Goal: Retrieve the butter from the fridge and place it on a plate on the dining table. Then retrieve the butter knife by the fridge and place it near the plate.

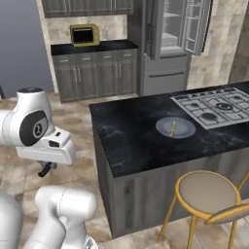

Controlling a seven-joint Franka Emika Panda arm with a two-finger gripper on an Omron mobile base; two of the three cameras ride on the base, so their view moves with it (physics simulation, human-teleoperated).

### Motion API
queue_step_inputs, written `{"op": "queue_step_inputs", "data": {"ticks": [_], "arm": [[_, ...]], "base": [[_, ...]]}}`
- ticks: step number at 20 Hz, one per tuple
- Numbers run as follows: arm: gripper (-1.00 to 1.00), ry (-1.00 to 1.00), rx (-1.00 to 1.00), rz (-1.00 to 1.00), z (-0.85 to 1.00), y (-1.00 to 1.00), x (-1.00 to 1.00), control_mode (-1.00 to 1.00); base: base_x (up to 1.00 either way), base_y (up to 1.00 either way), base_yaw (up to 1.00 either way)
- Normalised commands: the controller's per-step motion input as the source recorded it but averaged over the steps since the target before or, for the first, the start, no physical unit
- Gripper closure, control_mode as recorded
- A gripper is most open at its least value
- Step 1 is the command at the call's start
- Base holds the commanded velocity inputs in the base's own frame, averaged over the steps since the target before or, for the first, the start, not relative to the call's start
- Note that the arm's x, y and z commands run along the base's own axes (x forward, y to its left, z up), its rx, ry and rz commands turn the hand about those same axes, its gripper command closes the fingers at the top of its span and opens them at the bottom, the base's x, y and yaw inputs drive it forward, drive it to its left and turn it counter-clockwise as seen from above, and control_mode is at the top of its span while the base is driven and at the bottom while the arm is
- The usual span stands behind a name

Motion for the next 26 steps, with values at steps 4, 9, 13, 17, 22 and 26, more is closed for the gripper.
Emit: {"op": "queue_step_inputs", "data": {"ticks": [4,9,13,17,22,26], "arm": [[1.0,0.0,0.0,0.0,0.0,0.0,0.0,1.0],[1.0,0.0,0.0,0.0,0.0,0.0,0.0,1.0],[1.0,0.0,0.0,0.0,0.0,0.0,0.0,1.0],[1.0,0.0,0.0,0.0,0.0,0.0,0.0,1.0],[1.0,0.0,0.0,0.0,0.0,0.0,0.0,1.0],[1.0,0.0,0.0,0.0,0.0,0.0,0.0,1.0]], "base": [[0.01,-0.92,0.06],[0.0,-0.52,0.0],[0.15,-0.65,0.0],[0.31,-0.73,0.0],[0.43,-0.08,-0.01],[0.56,0.0,0.01]]}}
